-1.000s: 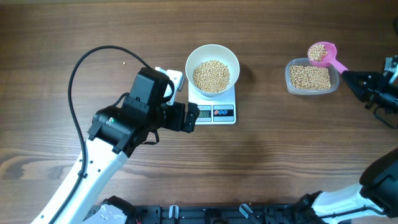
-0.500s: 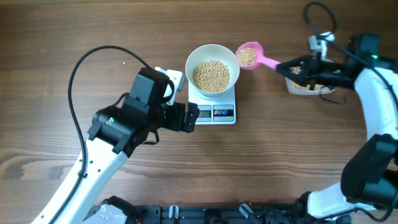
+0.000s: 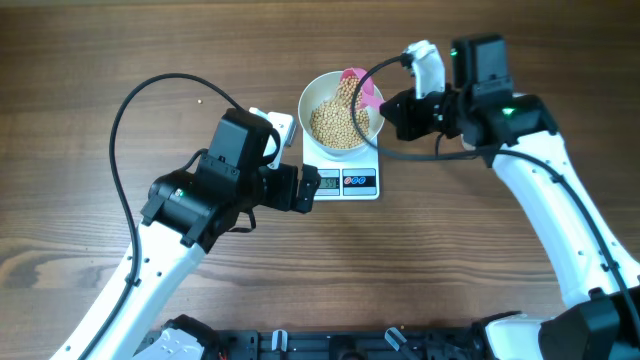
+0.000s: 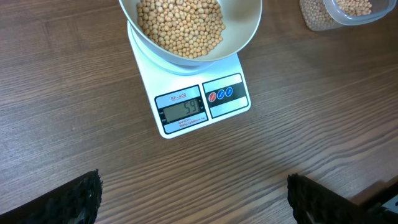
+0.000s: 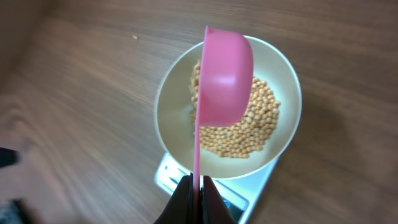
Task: Scoop item into bowl and weigh 150g on scale
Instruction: 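Tilt the scoop with the right gripper to pour soybeans into the bowl, then move the empty scoop with the right gripper back to the soybean tub, then dip the scoop into the soybeans with the right gripper and fill it, then carry the filled scoop with the right gripper over the white bowl, then tilt the scoop with the right gripper to pour soybeans into the bowl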
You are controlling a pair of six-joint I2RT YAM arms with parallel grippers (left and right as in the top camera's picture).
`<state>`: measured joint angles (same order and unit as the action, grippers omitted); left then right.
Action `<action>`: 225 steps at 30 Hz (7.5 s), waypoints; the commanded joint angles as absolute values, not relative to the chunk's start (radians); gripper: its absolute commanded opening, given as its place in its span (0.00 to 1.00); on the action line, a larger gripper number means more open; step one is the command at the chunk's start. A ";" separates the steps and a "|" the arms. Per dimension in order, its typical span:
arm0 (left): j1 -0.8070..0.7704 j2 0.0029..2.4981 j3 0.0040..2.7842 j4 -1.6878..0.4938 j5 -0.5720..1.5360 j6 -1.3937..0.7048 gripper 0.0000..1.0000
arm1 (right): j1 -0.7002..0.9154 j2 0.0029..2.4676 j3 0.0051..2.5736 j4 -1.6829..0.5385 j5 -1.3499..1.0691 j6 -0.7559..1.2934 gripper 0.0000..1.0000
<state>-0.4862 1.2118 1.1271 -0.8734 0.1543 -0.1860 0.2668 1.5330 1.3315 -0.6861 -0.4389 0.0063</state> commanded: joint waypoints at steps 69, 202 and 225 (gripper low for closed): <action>-0.492 1.214 1.132 -0.871 0.163 -0.188 1.00 | -0.294 1.553 1.334 -0.946 -0.022 -0.158 0.04; -0.492 1.214 1.132 -0.871 0.163 -0.188 1.00 | 0.192 1.564 1.303 -0.570 -0.532 0.068 0.04; -0.492 1.214 1.132 -0.871 0.163 -0.188 1.00 | 0.396 1.479 1.303 -0.579 -0.115 -0.267 0.04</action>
<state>-0.4862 1.2118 1.1271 -0.8734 0.1543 -0.1860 0.3897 1.4994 1.2800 -0.5789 -0.1513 -0.2192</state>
